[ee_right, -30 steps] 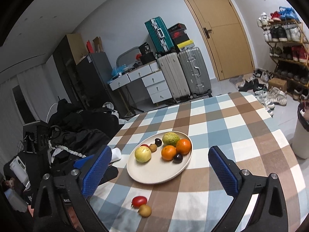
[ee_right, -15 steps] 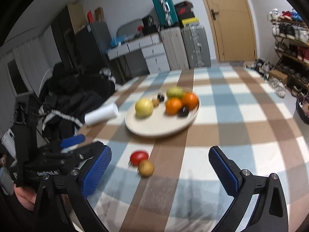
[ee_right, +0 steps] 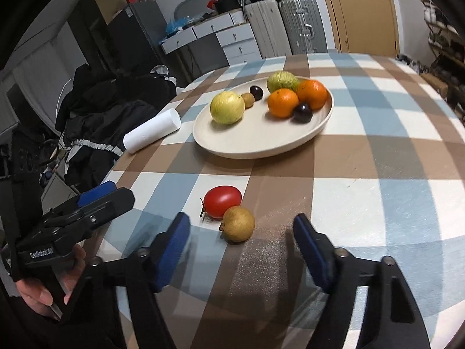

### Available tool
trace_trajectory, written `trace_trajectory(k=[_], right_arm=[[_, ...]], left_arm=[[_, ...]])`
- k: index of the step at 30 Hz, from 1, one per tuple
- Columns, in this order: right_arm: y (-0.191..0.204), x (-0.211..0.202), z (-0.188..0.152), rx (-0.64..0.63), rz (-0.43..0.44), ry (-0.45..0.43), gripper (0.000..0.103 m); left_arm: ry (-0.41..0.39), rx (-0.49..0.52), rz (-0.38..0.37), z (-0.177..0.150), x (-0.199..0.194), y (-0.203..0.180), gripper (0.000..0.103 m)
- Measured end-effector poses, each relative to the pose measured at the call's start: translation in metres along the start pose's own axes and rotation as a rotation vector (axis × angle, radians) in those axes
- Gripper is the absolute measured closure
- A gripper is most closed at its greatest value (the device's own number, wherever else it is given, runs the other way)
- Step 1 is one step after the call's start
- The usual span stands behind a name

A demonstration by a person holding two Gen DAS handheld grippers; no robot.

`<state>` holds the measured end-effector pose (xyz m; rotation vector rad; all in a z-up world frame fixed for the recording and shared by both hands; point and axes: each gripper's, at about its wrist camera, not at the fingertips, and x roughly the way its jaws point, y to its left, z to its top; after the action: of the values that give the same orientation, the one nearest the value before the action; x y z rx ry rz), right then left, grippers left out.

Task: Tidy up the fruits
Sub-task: 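Move both tools back toward the last tomato and brown fruit, then grasp the brown round fruit with the right tool while the left tool grasps the red tomato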

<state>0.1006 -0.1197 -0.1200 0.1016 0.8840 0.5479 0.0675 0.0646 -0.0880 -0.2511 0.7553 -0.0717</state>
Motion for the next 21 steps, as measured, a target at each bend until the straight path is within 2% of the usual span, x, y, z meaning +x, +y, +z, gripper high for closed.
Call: trace_trajectory(k=[2,5,6,7,12,21], right_arm=[[0.000,0.002,0.000,-0.001,-0.003,0.002,0.039],[0.001,0.006,-0.001,-0.005,-0.013,0.013,0.059],[0.001,0.008,-0.001,-0.008,-0.001,0.022,0.070],[0.002,0.010,-0.002,-0.009,0.009,0.034,0.073],[0.000,0.011,-0.002,-0.001,0.013,0.040,0.077],[-0.017,-0.014,0.001,0.011,-0.029,-0.044,0.077]], left_arm=[[0.000,-0.001,-0.001,0.000,0.001,0.002,0.001],[0.009,-0.007,0.000,0.001,0.005,0.004,0.001],[0.010,-0.009,0.005,0.001,0.006,0.004,0.001],[0.011,-0.011,0.004,0.001,0.008,0.005,0.001],[0.019,-0.021,-0.001,0.000,0.011,0.007,0.001],[0.035,0.011,-0.027,0.005,0.023,-0.005,0.001]])
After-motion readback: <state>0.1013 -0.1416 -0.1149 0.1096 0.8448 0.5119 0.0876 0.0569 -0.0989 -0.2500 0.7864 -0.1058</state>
